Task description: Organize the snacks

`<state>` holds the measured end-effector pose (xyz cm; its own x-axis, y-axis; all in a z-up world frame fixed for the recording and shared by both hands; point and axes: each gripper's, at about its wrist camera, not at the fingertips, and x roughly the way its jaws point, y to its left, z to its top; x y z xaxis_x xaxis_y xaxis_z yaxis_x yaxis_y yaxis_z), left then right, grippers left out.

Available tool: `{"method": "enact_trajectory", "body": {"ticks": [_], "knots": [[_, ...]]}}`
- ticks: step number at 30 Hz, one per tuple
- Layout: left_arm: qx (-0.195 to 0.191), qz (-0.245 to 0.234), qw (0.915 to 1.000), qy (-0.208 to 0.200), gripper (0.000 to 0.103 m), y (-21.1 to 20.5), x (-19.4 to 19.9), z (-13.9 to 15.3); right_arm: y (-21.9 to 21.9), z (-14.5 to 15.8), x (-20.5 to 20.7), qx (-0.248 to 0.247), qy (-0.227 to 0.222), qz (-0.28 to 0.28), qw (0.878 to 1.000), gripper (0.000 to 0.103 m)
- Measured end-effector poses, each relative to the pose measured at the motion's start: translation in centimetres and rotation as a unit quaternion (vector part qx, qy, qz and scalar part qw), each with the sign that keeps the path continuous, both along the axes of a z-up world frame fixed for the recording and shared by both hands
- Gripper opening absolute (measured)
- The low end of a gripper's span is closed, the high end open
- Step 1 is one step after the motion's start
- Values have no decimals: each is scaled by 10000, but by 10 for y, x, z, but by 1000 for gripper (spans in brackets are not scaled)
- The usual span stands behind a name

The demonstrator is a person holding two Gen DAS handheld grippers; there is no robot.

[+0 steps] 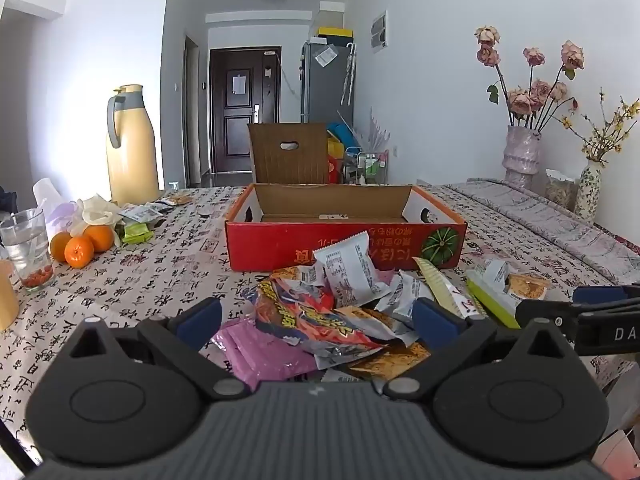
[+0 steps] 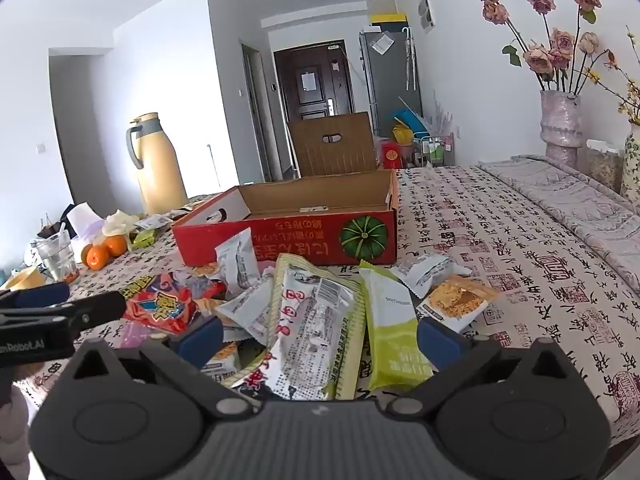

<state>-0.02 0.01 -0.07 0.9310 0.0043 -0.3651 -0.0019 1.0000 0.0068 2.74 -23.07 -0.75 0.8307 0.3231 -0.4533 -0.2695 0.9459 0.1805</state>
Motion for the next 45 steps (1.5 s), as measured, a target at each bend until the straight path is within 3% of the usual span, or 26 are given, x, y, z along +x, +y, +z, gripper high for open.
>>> {"method": "enact_trajectory", "body": {"ticks": [4, 24, 45], "knots": [[-142, -40, 9999, 3, 103, 4, -6, 1, -1, -2, 4, -13, 102, -2, 9999, 103], [-172, -102, 9995, 246, 103, 0, 7, -8, 0, -5, 3, -39, 132, 24, 9999, 103], [-169, -122, 9995, 239, 103, -2, 5, -7, 1, -5, 2, -39, 138, 38, 9999, 103]]}}
